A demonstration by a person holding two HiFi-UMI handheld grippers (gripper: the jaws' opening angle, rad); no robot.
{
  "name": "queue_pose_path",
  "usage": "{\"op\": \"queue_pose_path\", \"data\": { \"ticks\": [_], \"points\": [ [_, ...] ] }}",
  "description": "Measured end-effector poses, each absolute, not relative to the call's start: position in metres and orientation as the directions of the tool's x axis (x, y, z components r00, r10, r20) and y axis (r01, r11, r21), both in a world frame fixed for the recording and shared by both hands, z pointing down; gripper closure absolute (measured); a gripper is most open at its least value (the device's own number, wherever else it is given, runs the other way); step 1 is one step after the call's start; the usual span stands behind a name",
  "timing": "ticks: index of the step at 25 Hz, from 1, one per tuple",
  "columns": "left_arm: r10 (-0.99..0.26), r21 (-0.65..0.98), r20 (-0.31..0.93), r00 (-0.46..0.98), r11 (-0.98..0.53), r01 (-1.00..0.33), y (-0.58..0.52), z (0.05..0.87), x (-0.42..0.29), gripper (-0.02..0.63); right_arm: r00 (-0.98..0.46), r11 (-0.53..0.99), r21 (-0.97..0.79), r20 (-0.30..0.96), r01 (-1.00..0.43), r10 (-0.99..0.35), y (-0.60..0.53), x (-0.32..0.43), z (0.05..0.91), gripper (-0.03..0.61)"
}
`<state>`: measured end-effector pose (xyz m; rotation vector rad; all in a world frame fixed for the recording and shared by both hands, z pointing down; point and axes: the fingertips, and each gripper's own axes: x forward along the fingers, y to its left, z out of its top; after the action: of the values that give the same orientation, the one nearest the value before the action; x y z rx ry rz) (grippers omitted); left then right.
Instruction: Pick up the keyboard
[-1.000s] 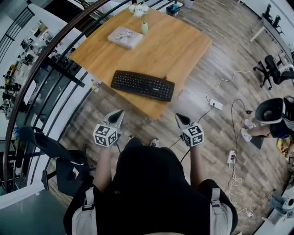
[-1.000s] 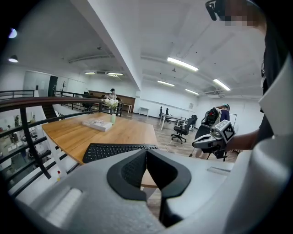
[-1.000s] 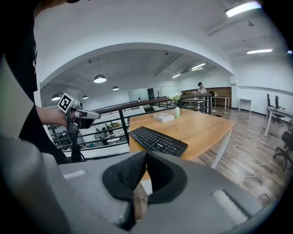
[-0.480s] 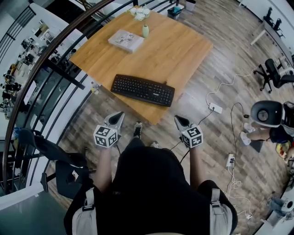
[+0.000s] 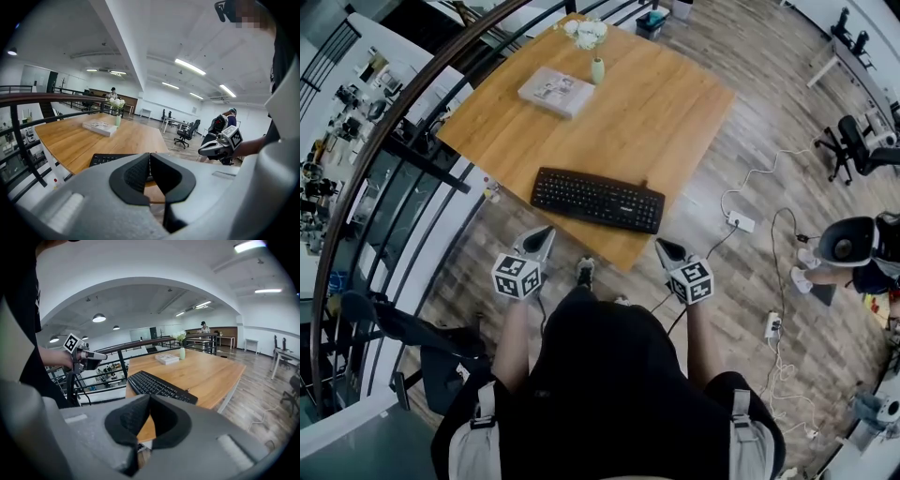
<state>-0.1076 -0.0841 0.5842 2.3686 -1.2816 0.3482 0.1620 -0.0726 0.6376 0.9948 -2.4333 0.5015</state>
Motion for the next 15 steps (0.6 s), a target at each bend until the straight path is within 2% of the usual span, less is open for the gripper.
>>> {"op": "queue_pose_path", "data": {
  "ticks": [15],
  "points": [
    [-0.680,0.270,0.415,0.605,-0.543,-0.795,-0.170,0.601,-0.156,0.600,-0.552,0.598,-0.154,0.611,-0.786,-0.568,-0.119,0.132,0.666,0.575]
  ]
}}
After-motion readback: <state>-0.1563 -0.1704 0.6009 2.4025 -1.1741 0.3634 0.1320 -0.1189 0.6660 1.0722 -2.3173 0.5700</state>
